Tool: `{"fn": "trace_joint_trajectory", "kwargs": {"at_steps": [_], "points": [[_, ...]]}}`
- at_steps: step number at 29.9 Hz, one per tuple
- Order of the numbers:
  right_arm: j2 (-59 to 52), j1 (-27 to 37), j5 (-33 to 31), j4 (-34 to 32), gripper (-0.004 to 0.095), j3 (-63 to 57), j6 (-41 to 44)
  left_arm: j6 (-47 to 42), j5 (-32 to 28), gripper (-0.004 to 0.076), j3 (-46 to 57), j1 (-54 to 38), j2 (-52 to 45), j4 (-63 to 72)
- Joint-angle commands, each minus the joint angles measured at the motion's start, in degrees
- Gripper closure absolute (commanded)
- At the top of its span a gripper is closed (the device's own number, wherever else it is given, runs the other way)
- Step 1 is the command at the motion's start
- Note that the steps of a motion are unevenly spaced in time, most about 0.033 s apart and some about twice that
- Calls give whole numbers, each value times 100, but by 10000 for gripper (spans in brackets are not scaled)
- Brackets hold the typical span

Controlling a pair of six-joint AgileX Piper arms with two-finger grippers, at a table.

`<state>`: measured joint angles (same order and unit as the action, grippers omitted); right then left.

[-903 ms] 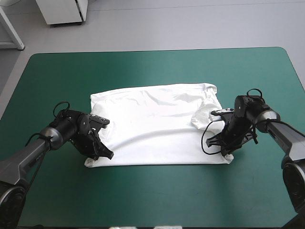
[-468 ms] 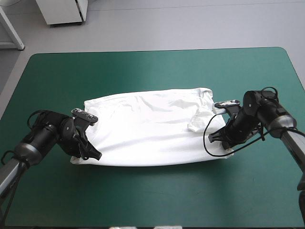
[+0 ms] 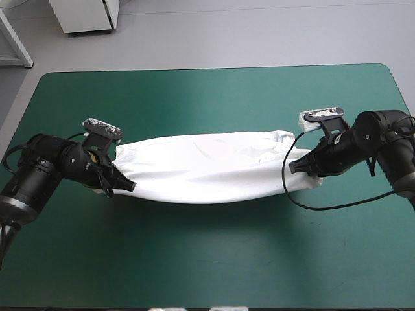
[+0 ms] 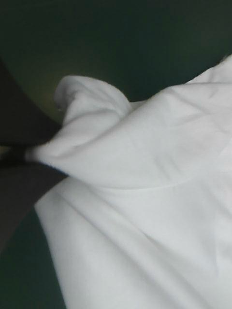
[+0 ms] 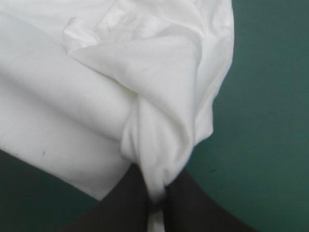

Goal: Fold the cloth

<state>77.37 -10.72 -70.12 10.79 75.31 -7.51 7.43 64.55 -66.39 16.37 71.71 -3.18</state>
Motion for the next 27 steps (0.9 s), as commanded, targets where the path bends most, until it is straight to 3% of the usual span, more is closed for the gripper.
{"fn": "trace_joint_trajectory", "kwargs": {"at_steps": [1,13,27], "points": [[-173,3,636,-243,925,343,-1,-139,-566,733,-374,19,-164,-95],[744,3,1889,-440,925,370,105,-932,-2038,733,-385,19,153,-1409],[1875,3,3246,-452,925,370,105,-998,-2776,733,-385,19,1758,-1590]]}}
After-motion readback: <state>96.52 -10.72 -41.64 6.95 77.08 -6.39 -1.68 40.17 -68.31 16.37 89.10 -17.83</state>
